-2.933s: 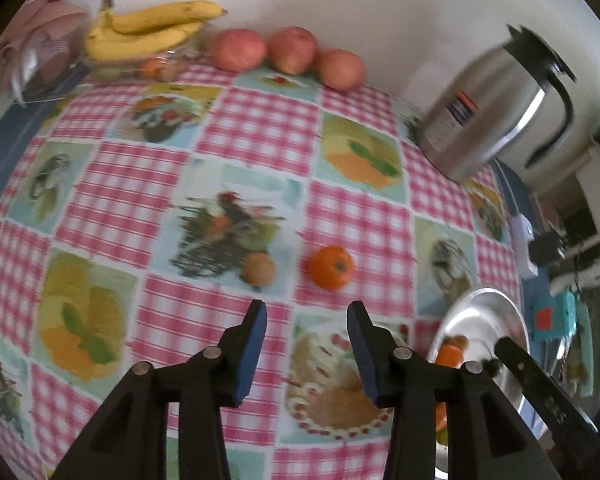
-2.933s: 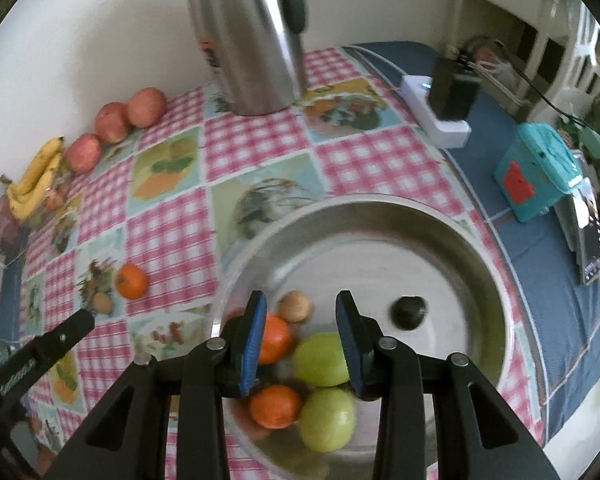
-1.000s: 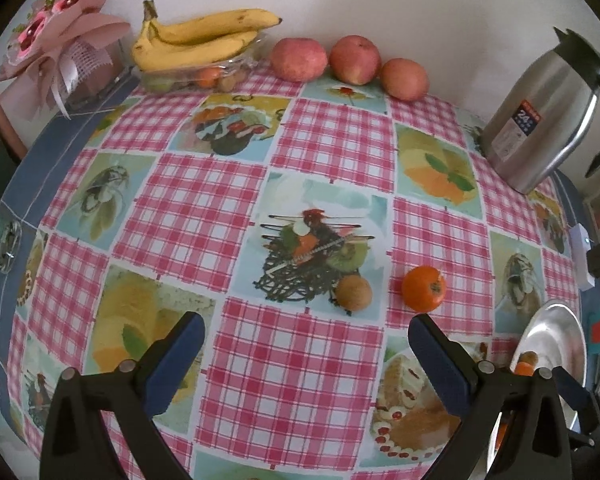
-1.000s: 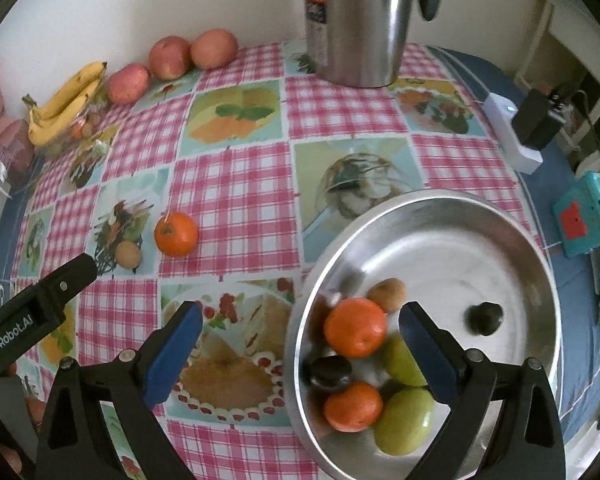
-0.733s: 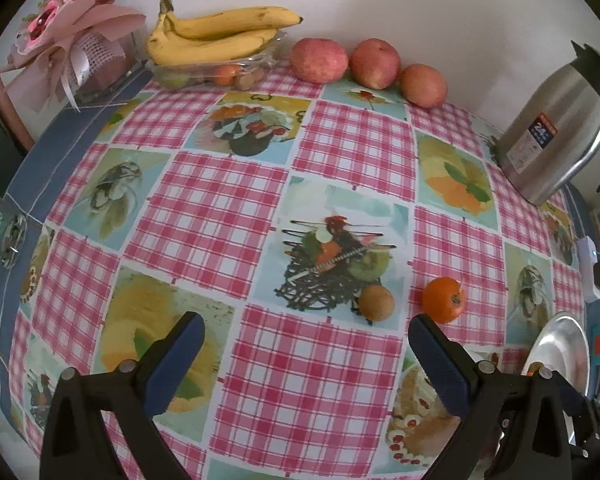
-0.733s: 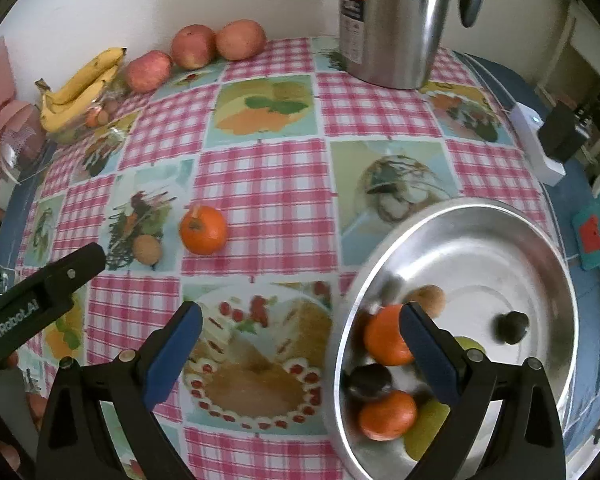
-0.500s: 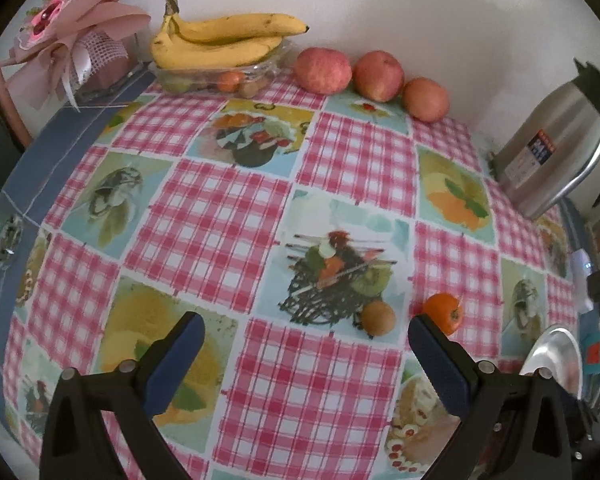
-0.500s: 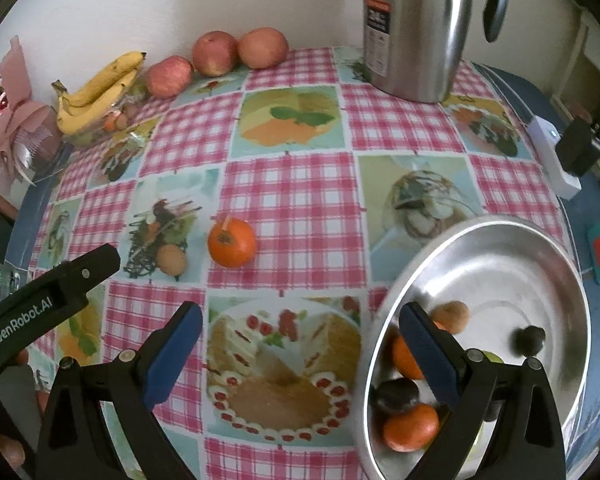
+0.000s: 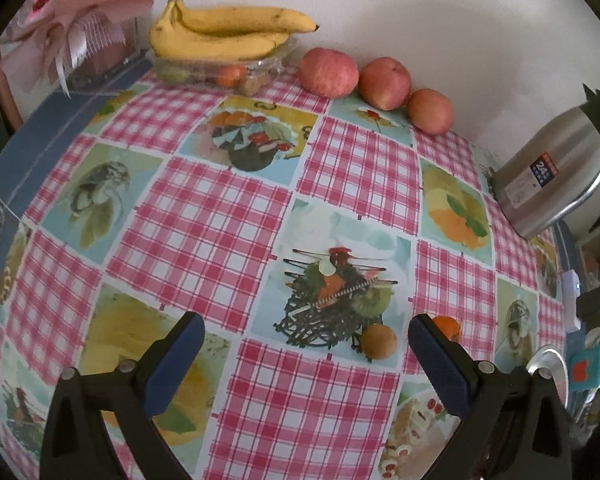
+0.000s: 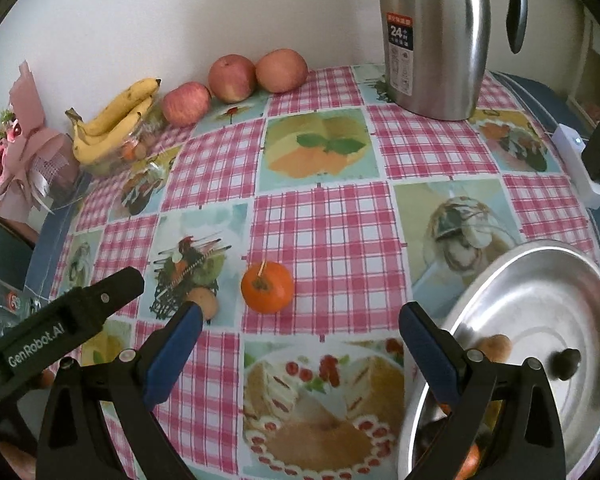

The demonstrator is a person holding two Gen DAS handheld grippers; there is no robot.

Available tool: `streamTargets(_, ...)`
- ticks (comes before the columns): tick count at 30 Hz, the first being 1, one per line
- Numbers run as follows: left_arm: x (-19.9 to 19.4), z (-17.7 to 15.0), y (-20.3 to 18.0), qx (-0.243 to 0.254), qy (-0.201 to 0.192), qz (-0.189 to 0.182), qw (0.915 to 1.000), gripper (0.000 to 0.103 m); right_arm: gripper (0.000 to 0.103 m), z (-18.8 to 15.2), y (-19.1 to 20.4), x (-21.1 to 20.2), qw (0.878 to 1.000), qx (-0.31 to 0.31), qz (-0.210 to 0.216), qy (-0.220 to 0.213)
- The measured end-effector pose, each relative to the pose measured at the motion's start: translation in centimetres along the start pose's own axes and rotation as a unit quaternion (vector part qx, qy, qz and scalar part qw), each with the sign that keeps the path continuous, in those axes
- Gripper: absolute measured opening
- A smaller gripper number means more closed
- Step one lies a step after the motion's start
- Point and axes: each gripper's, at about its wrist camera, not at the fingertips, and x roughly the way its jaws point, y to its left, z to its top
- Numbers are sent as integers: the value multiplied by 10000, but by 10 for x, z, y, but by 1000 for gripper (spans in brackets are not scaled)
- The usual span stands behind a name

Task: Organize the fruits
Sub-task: 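Close the right tool on the tangerine while the left tool closes on the kiwi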

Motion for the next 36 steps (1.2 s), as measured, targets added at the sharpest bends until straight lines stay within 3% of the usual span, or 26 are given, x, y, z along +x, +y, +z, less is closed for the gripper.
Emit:
streamTargets(7, 23, 3, 2, -147, 216, -82, 9996, 103, 86, 3, 5, 17, 10000, -18, 47, -37)
streamTargets(11, 29, 5, 0, -153, 261, -208, 9993, 101, 72, 5, 6, 26, 10000, 7, 80, -25)
streamTargets(13, 31, 5, -1, -167, 274, -240, 9992, 98, 70, 5, 6, 31, 10000, 10, 57, -12)
streamTargets(15, 34, 5, -1, -202, 311, -327, 9988, 90, 62, 5, 6, 34, 9999, 41, 103, 24)
streamTargets(24, 44, 4, -8, -270, 476, -696, 9961, 75, 40, 3, 13, 41, 9995, 11, 292, 111)
streamTargets(27, 45, 4, -9, -324, 515, -835, 9946, 67, 38, 3, 14, 40, 9994, 7, 322, 133)
streamTargets(32, 45, 3, -12, -348, 551, -960, 9932, 66, 38, 4, 2, 37, 9993, 184, 296, 125)
streamTargets(36, 48, 1, -21, -229, 625, -1036, 9924, 53, 38, 5, -11, 34, 9986, 434, 281, 133)
